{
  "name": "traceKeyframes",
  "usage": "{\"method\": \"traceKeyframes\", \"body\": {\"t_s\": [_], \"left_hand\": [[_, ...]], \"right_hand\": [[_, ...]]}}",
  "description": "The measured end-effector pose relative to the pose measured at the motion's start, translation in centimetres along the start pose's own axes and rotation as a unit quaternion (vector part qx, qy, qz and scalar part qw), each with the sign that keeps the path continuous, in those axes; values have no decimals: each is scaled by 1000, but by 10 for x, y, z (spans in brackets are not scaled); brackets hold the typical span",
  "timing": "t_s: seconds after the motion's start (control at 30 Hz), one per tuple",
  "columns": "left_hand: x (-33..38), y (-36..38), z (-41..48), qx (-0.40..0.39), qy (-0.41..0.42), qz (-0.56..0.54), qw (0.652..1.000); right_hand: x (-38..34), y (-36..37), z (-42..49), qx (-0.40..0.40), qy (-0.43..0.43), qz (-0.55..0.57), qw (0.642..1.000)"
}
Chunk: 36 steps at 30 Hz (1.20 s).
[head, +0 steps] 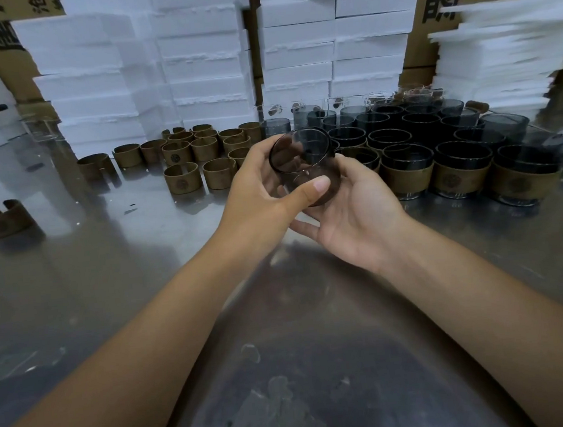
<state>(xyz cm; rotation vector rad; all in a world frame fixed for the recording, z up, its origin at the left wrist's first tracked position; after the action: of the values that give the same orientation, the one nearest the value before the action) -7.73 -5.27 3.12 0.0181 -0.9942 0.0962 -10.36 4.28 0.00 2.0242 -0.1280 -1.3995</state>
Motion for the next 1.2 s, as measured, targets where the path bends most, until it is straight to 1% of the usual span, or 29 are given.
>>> {"method": "traceKeyframes", "body": {"t_s": [0.2,0.33,0.43,0.67,0.8,0.87,0.93,1.03,1.13,1.2], "left_hand": [[2,-3,0,4,0,8,1000],[1,-5,1,-6,6,40,999],[-3,-6,2,-14,7,57,998],[-9,-5,5,-28,19,67,997],[-10,-5,5,-29,20,72,997],[-10,-5,5,-28,20,72,997],[-9,-6,4,-14,7,58,998],[-9,-6,3,14,-29,9,999],[-11,-5,3,31,-63,-31,997],[-14,-5,3,34,-85,-47,995]], "right_hand": [[7,1,2,-10,51,-34,998],[8,-5,2,2,84,-79,993],[6,-11,2,20,89,-95,991],[-2,-18,2,101,34,-87,990],[-6,-20,0,116,9,-55,992],[-7,-19,-1,115,2,-57,992],[-8,-19,-2,118,-10,-77,990],[-11,-16,-3,124,-46,-131,983],[-15,-10,-3,125,-93,-207,966],[-17,-5,-5,115,-127,-236,957]]}}
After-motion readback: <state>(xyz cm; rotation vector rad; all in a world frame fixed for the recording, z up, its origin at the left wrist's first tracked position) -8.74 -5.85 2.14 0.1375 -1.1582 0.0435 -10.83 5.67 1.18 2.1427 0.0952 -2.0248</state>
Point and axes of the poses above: each hand's wrist, its own z-axis towards the middle knuckle, its own y-axis out of the palm, x = y × z, the point moved 6 cm from there along z, towards the middle knuckle, and after that the axes turned 6 degrees about y, right-handed, at the moved point
